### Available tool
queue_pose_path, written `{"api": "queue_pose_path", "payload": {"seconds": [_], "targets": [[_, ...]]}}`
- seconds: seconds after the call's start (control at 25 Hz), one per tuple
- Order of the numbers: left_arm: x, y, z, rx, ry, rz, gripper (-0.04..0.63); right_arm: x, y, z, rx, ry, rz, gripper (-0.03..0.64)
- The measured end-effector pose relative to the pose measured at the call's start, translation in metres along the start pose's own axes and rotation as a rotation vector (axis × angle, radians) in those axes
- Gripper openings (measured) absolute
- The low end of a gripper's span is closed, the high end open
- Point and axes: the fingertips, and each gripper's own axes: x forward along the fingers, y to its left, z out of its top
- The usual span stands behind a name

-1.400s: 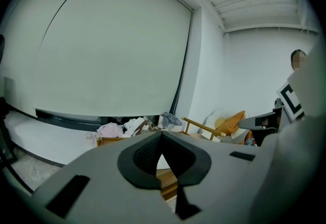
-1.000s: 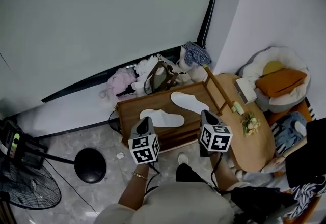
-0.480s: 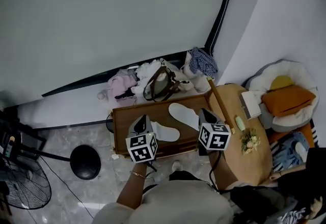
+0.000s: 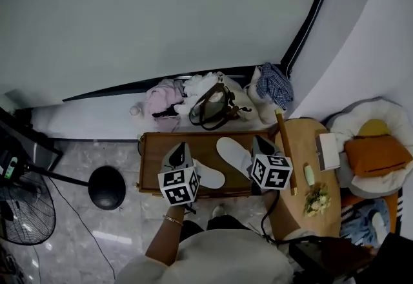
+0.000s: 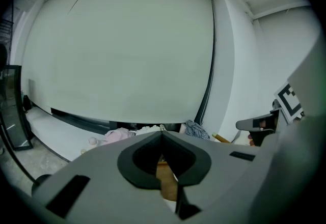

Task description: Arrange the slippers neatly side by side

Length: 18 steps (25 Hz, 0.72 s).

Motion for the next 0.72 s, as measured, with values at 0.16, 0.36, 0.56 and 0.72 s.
{"api": "queue_pose_path", "payload": {"seconds": [0.16,0.36,0.56,0.72], "targets": [[0.007,0.010,-0.012,-0.028,0.044,0.038,0.014,0.022,0.003,-0.007,0.010,0.040,0.028,0.034],[0.015,0.021,-0.026,-0.035,0.085,0.043,0.014,0.033,0.009,-0.015,0.005,0.065,0.028,0.034],[0.025,0.020,-0.024,-0.033,0.088,0.022,0.014,0.035,0.010,-0.016,-0.024,0.074,0.024,0.034],[0.032,0.022,-0.028,-0.026,0.104,0.017,0.014,0.039,0.009,-0.022,-0.012,0.086,0.008,0.034]]}}
